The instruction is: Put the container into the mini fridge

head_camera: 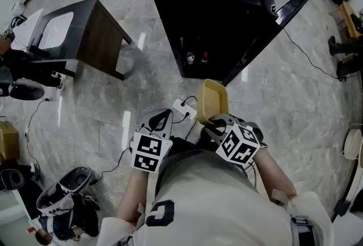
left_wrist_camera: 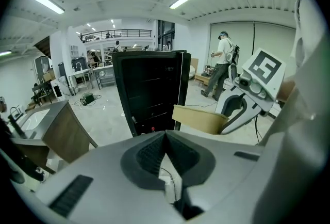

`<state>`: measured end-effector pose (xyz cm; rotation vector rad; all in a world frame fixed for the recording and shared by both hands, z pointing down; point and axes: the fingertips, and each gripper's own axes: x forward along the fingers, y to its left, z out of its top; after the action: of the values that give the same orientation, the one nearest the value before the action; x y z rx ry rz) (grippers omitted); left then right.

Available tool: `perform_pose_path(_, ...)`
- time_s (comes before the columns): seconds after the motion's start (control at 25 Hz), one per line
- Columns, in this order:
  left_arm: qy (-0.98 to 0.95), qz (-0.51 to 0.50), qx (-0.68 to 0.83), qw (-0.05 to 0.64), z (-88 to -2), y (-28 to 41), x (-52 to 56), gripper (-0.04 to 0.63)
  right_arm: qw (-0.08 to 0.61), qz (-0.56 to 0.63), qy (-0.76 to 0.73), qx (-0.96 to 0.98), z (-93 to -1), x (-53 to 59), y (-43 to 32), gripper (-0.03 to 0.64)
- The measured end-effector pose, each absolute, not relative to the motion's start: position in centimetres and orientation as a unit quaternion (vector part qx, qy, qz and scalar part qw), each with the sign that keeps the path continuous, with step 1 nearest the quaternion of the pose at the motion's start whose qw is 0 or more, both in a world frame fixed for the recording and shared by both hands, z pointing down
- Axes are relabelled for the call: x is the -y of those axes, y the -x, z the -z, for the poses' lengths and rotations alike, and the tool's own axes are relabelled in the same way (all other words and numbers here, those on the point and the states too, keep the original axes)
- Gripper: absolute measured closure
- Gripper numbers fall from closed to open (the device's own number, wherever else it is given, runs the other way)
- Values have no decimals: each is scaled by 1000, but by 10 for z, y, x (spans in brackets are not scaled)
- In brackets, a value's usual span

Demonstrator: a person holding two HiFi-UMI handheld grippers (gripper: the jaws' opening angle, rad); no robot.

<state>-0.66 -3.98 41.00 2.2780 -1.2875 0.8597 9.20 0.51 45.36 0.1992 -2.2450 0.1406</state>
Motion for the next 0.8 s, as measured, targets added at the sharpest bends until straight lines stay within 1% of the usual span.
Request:
perform_pose_path(0.16,-807,-309,464,193,-410,1,59,540,443,-55,-79,891,-473,27,-103,566)
perform_pose_path(0.44,-815,-307,448,203,-424,4,87,541,521,-1,-87,849,-531,89,-109,566)
perform_pose_path(0.8,-840,-289,417,191,-429,51,146,540,575,-9,-122,809,-556,140,-95,566)
